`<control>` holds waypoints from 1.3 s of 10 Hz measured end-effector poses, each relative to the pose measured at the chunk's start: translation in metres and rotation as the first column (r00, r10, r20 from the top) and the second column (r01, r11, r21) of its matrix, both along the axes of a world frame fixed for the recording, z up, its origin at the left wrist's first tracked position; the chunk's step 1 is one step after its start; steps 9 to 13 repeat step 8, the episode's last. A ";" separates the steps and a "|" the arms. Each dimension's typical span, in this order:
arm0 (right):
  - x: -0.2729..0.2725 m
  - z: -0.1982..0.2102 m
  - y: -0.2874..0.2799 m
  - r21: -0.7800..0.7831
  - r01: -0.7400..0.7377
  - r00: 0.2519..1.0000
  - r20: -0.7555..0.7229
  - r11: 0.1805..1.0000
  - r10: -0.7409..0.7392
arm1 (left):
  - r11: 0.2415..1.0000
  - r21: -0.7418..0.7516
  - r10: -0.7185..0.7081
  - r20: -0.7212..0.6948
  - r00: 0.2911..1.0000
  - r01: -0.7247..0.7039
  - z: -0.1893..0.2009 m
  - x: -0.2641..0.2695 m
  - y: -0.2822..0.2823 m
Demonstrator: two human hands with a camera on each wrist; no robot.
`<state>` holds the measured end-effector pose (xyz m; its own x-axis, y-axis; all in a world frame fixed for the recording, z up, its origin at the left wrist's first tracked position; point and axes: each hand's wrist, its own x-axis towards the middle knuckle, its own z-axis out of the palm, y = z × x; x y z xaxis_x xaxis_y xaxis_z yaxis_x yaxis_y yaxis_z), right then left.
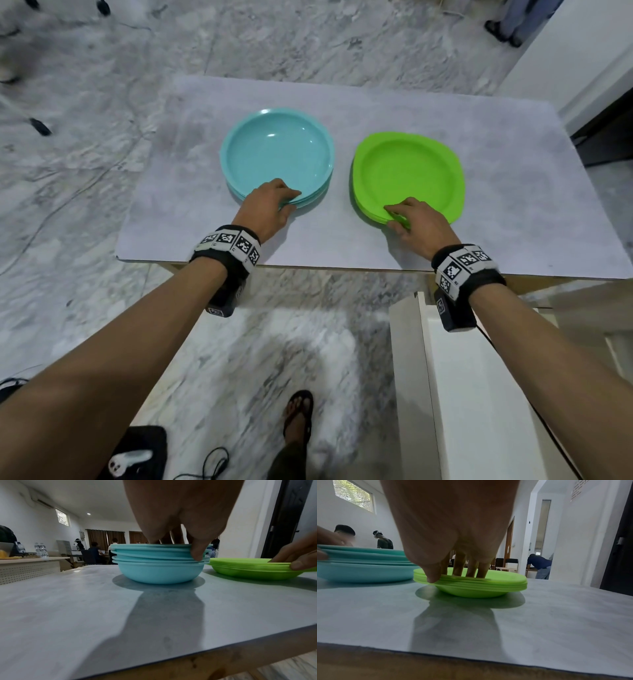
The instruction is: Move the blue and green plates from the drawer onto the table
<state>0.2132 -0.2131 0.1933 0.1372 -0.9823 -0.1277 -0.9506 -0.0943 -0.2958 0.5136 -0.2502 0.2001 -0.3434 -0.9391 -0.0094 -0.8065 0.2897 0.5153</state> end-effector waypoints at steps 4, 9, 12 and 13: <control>0.006 0.001 0.004 -0.026 0.004 1.000 -0.013 1.000 -0.005 | 0.998 0.038 0.039 0.027 0.999 -0.040 0.006 -0.003 -0.005; 0.004 0.000 0.039 -0.096 0.105 0.994 0.039 0.990 -0.102 | 0.986 -0.091 0.134 -0.092 0.987 -0.143 -0.001 0.008 0.038; 0.004 0.000 0.039 -0.096 0.105 0.994 0.039 0.990 -0.102 | 0.986 -0.091 0.134 -0.092 0.987 -0.143 -0.001 0.008 0.038; 0.004 0.000 0.039 -0.096 0.105 0.994 0.039 0.990 -0.102 | 0.986 -0.091 0.134 -0.092 0.987 -0.143 -0.001 0.008 0.038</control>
